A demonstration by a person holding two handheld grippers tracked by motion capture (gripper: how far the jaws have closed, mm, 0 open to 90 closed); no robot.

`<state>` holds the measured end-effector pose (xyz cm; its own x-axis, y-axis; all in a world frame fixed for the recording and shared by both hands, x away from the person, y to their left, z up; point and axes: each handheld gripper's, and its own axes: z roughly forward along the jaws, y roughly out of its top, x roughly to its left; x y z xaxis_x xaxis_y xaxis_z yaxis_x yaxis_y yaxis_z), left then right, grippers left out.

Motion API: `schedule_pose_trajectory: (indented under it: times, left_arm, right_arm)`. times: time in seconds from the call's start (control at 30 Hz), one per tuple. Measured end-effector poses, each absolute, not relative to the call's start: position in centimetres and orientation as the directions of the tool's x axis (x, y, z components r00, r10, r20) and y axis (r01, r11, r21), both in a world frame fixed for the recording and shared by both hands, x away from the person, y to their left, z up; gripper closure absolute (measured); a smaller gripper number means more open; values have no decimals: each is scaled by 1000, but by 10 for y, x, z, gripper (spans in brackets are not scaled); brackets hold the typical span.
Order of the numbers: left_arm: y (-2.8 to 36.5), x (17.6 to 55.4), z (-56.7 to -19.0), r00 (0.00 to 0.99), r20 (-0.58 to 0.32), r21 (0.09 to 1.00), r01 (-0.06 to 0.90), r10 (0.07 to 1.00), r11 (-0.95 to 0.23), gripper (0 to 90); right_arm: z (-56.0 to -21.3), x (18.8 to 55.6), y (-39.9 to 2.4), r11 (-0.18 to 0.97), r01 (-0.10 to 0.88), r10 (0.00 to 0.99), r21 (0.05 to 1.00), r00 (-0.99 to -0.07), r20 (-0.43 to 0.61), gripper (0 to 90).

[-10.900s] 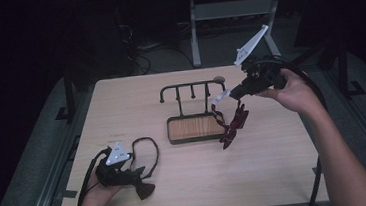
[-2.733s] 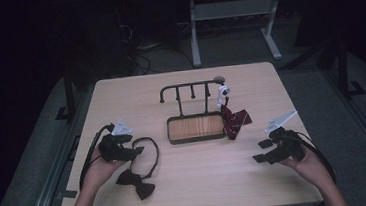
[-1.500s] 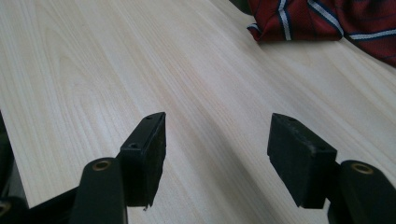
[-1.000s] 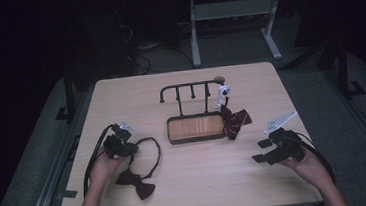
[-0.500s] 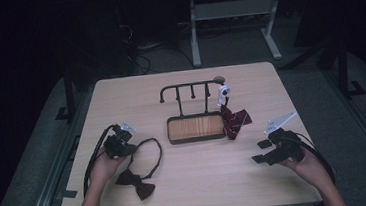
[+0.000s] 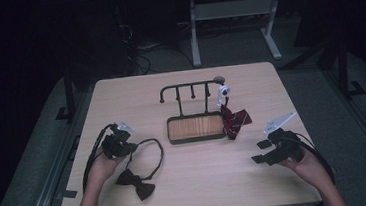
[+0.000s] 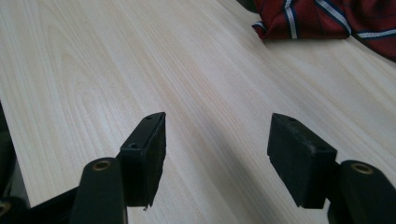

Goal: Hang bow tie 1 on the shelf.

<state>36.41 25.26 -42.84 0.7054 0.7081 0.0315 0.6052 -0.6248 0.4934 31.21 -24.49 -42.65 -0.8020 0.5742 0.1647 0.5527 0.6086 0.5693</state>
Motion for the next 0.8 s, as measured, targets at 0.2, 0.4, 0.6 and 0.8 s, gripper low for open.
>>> schedule_pose_trajectory:
  times: [0.2,0.4,0.6,0.8]
  left_arm:
    - [252,362,-426,715,18,508,596,699,-622,898]
    - [250,360,-424,731,19,498,585,682,-640,898]
    - [248,358,-417,739,18,487,582,673,-652,899]
    - [247,356,-403,763,20,491,555,646,-671,899]
  right_arm:
    - [-427,312,-245,608,557,575,566,-800,169,372]
    - [-427,314,-245,608,553,570,570,-803,172,371]
    - [-426,314,-249,598,560,576,573,-798,179,372]
    - [-426,314,-250,600,556,571,575,-801,178,372]
